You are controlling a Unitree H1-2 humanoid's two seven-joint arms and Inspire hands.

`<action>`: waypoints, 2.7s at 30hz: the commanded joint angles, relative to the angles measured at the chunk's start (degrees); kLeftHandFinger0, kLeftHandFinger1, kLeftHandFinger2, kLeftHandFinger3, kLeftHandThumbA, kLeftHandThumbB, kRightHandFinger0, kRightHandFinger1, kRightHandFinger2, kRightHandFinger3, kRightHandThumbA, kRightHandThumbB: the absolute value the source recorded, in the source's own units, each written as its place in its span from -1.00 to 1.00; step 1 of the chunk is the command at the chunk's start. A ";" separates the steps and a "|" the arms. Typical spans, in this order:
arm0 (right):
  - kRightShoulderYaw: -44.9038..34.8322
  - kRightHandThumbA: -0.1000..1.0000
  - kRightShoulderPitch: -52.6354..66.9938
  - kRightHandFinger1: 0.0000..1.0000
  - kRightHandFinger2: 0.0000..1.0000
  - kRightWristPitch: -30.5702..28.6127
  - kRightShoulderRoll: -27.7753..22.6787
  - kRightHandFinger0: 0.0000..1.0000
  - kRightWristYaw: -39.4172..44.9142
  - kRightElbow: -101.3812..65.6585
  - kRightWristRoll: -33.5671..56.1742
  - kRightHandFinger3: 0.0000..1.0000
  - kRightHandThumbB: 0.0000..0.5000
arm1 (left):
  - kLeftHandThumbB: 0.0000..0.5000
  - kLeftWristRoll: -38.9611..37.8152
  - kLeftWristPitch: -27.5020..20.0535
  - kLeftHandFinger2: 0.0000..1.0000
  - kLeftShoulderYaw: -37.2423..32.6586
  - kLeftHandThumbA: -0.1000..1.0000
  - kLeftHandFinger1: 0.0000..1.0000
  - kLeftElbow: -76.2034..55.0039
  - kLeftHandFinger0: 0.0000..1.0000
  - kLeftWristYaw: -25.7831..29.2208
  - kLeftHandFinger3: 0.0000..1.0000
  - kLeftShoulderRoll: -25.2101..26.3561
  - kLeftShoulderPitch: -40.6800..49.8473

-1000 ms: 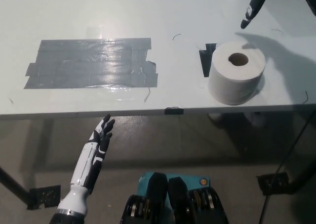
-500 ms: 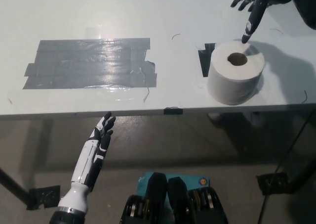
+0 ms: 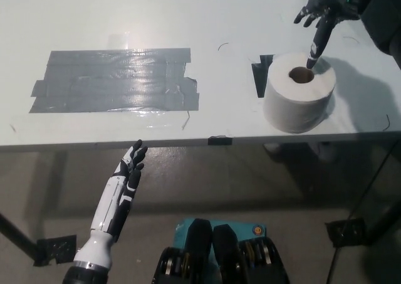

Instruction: A toilet paper roll is kept on the black spot on the desk infront of the robot and the robot inserts its right thumb into the hole in the centre to grab the roll. Then it passes the roll to a person.

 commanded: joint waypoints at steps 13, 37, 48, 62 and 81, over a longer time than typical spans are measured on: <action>-3.06 1.00 0.44 1.00 1.00 -2.68 0.37 1.00 -10.01 -0.68 -1.96 1.00 0.58 | -0.26 0.05 -2.12 1.00 -0.15 1.00 1.00 -1.64 1.00 -0.09 1.00 0.36 -0.93; -3.78 1.00 4.94 1.00 1.00 -4.23 3.60 1.00 -13.35 0.70 -2.70 1.00 0.46 | -0.24 -0.38 -1.72 1.00 -0.07 1.00 1.00 -2.01 1.00 -0.30 1.00 0.33 -1.05; -4.85 -0.51 9.43 -0.48 -0.11 -3.54 5.37 -0.44 -24.53 1.43 -4.00 0.71 0.02 | -0.24 -0.14 -2.48 1.00 -0.04 1.00 1.00 -1.85 1.00 -0.06 1.00 0.35 -1.86; -5.19 -1.00 12.82 0.86 1.00 -6.88 3.53 -0.05 -32.86 1.49 -4.60 0.08 -0.34 | -0.25 -0.77 -2.58 1.00 0.19 1.00 1.00 -1.51 1.00 -0.15 1.00 0.41 -2.98; -38.76 -1.00 19.07 -0.18 0.56 -24.19 2.29 -1.00 -57.81 -8.97 16.03 0.52 -0.29 | -0.28 -0.19 -2.36 1.00 0.17 1.00 1.00 -1.34 1.00 -0.07 1.00 0.61 -2.63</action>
